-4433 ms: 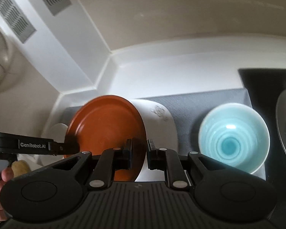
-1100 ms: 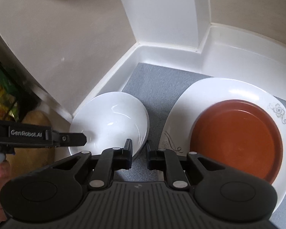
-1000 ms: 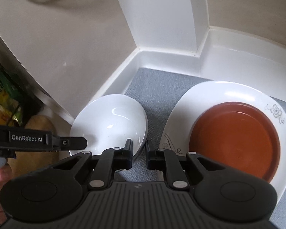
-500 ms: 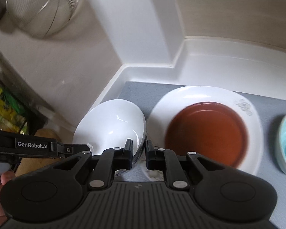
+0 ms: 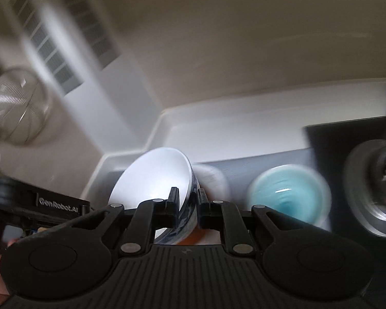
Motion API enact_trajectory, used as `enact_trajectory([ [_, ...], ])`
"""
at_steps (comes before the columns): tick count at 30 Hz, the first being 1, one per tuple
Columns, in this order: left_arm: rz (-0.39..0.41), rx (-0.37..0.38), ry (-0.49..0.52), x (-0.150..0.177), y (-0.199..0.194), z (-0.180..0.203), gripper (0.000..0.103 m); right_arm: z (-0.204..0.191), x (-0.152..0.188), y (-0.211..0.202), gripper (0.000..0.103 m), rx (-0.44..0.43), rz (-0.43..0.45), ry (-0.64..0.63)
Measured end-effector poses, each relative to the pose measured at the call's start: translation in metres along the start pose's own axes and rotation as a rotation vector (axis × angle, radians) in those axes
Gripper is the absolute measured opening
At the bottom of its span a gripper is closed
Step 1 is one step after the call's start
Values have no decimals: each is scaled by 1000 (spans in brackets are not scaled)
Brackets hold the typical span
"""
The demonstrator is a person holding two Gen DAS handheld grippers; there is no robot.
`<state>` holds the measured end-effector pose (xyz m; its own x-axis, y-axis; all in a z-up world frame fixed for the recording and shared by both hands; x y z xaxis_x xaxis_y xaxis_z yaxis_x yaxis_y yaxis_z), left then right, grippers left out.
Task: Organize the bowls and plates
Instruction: 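Lift the white bowl and lower it onto the blue-rimmed bowl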
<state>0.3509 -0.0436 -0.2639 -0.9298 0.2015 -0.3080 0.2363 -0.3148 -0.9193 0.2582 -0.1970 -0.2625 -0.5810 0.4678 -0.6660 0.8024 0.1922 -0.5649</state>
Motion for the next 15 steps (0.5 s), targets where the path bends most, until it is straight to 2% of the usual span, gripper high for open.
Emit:
enact_trajectory([
  [3,4,10,54,-8,13,38,14,35,-9,-20,15,28,43,45],
  [6,-29,20,83,-10,29,69,14,66,-13,-31,15,65,60,58],
  [10,-73,-11,110,-15,63,94,14,101,-15,-25,15,69,28,72],
  [15,-108,-81,87,-15,93,101,14,126,-7,3,15,69,-43,59],
])
Point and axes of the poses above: each gripper's, at about its wrist camera, not at the fingertips, and y roughly the way its jaws point, z to its right, x to its underside, the point moved 6 cm from there along y, roughly the way its jaws point, and after that the axes turned 8 degrees about -x, right-handed, at the moved point
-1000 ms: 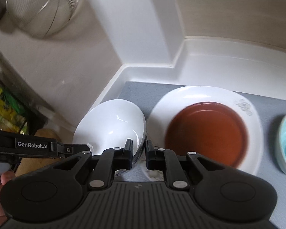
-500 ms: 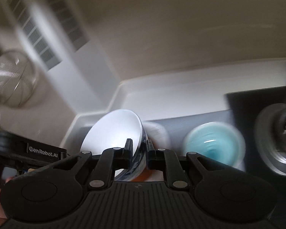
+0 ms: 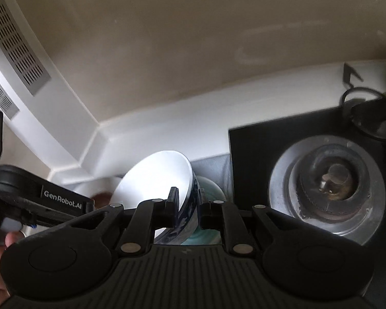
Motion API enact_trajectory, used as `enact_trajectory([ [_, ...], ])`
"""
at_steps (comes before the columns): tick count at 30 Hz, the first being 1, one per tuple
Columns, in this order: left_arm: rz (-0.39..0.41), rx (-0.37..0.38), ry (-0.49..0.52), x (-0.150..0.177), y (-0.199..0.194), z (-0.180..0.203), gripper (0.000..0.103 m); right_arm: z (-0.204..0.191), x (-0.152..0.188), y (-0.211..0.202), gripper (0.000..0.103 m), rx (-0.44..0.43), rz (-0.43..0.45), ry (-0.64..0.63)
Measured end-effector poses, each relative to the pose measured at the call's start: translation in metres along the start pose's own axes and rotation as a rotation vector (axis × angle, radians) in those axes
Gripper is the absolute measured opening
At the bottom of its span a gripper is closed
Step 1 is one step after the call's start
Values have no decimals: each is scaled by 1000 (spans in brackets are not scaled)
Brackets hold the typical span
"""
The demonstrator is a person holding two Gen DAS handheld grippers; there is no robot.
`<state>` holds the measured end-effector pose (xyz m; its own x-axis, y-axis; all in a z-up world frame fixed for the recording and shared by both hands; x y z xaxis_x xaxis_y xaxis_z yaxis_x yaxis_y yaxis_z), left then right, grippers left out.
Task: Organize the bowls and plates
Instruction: 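Lift the white bowl and lower it onto the blue-rimmed bowl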
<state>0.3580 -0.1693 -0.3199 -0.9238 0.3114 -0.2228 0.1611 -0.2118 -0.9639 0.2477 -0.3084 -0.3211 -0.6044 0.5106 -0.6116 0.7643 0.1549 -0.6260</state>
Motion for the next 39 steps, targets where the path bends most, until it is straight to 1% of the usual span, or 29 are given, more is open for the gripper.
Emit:
enact_trajectory([
  [4,-5,-49,-3,-4,13,4,14,10,4,19,15,-15,-40,-39],
  [8,-14,-94,-7,-4,21,0,14,15,9,34,15,-41,-82,-64],
  [10,-18,-96,-24,-3,24,-2,14,17,11,39,15,-42,-97,-83],
  [17,-7,-147,-32,-1,32,4,14,19,13,46,15,-30,-145,-148],
  [19,0,-148,-42,-1,31,4,14,21,13,48,15,-31,-160,-156],
  [22,7,-146,-60,-2,32,1,14,20,13,49,15,-31,-162,-198],
  [24,15,-155,-47,-2,35,1,14,19,13,50,15,-28,-157,-216],
  [26,20,-154,-51,0,37,0,14,23,12,49,19,-55,-151,-182],
  [27,24,-149,-58,0,36,0,17,28,12,47,19,-69,-145,-146],
  [28,38,-144,-63,0,35,-1,18,33,11,45,22,-82,-142,-103],
  [29,59,-150,-60,0,34,-2,19,39,11,42,29,-104,-137,-70],
  [30,77,-158,-55,0,34,-2,21,44,10,39,33,-121,-125,-44],
  [31,85,-160,-55,1,35,-3,22,49,9,35,37,-117,-114,-25],
  [33,67,-131,-83,2,40,-6,22,58,10,34,37,-117,-114,3],
  [35,42,-98,-101,3,47,-6,22,60,10,38,37,-142,-133,26],
  [36,36,-94,-94,4,51,-5,22,58,11,41,37,-155,-143,26],
  [37,27,-108,-81,6,55,-3,25,56,12,44,37,-161,-151,20],
  [39,46,-123,-67,9,57,0,23,52,15,53,37,-164,-169,8],
])
Point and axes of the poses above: each gripper's, at about its wrist camera, not at the fingertips, and y roughly the way its jaws point, z to its right, x to its underside, the point moved 6 cm from there along y, roughly the way its jaws point, and after that the axes turned 8 degrees about -x, right-handed, at the moved point
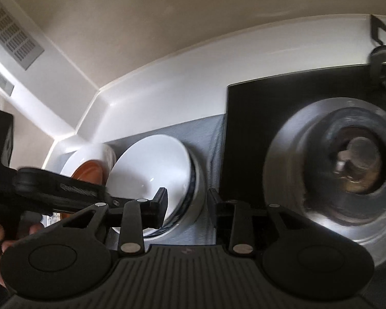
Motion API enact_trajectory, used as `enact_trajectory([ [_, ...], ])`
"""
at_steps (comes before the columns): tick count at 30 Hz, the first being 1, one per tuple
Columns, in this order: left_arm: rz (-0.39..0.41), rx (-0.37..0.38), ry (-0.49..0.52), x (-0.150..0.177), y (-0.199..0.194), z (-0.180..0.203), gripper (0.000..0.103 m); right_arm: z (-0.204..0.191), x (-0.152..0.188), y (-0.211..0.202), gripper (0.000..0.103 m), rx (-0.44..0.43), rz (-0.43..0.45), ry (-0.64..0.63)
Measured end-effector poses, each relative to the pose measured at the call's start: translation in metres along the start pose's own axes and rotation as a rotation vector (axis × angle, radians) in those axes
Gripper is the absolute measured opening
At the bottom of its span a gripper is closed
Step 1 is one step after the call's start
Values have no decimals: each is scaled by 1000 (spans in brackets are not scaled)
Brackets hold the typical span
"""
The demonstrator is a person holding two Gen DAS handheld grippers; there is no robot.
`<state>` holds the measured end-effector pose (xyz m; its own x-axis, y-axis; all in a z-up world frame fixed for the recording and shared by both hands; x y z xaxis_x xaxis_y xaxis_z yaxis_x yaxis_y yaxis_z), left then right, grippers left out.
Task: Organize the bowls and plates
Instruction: 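Lift the white bowl and lower it onto the blue-rimmed bowl, then grasp the rim of the stacked bowls with the right gripper and lift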
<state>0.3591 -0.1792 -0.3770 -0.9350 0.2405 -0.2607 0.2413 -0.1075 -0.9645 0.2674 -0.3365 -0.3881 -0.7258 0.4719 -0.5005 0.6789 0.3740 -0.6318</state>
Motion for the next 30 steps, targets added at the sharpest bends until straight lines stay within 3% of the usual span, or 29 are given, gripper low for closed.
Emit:
enact_trajectory([
  [4,24,-45,8,9,-6,5,22,-5,4,6,30,38,-21,-34],
  [9,28,-34,-2,31,-12,6,23,-16,16,-4,27,76,-65,-163],
  [15,43,-25,-26,34,-13,2,25,-12,14,3,34,53,-87,-144],
  [20,30,-50,6,38,-10,5,25,-15,15,1,28,49,-99,-151],
  [24,12,-11,-4,50,-17,0,26,-21,21,-11,27,48,-74,-110],
  [30,36,38,-24,66,-52,-24,26,-60,30,-35,27,66,-19,-113],
])
Point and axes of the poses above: each gripper's, at about its wrist camera, not at the fingertips, and y roughly the way its jaws point, z to its right, x to its underside, the point moved 6 cm from there along y, roughly the way its jaws point, and after that the axes turned 8 degrees about -x, right-handed, at the moved point
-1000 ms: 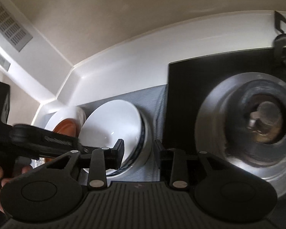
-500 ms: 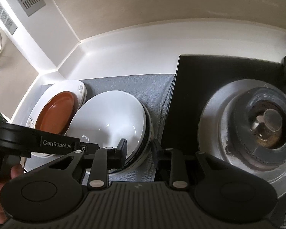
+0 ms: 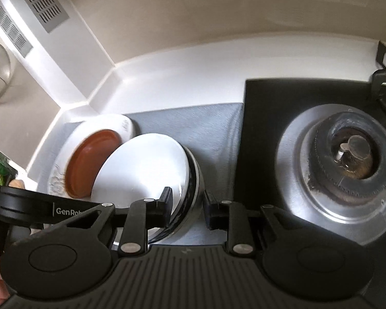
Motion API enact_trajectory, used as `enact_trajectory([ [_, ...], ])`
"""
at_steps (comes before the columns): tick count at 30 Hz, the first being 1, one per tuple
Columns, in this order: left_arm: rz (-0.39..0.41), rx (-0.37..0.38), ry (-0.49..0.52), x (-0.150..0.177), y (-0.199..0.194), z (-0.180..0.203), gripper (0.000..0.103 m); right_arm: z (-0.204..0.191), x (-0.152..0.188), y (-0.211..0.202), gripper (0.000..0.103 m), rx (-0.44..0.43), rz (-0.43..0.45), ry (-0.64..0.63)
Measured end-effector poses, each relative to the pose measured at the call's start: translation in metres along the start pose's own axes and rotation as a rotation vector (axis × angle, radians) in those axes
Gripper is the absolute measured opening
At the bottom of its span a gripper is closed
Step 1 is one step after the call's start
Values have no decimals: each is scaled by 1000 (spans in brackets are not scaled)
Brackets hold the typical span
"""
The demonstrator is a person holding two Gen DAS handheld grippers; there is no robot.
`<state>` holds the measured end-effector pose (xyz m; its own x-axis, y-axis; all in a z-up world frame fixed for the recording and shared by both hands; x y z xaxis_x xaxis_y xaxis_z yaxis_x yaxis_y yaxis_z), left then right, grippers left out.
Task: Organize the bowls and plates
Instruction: 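Grasp the rim of the stacked bowls with the right gripper and lift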
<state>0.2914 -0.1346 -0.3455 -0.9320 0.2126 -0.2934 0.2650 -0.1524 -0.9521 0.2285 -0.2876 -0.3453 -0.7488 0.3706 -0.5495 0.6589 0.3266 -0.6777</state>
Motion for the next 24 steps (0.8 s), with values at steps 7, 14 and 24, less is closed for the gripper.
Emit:
enact_trajectory([
  [7,18,29,-48,18,-48,-70,26,-74,13,-12,27,-55,18,0],
  [14,-12,-15,-119,34,-89,-160,26,-161,32,10,28,-151,-23,-16],
  [24,-24,-66,-219,39,-117,-279,27,-277,42,61,27,-235,-97,-120],
])
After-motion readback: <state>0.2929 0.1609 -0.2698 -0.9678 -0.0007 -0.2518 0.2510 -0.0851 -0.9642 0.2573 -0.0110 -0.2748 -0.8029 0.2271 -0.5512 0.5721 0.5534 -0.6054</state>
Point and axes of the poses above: each gripper's, at about its wrist camera, not at the fingertips, and y roughly the way its jaws point, z to its right, x to its underside, the point moved 6 cm from there along y, roughly the way its jaws point, and after that the axes turned 8 degrees about -x, right-handed, at the moved point
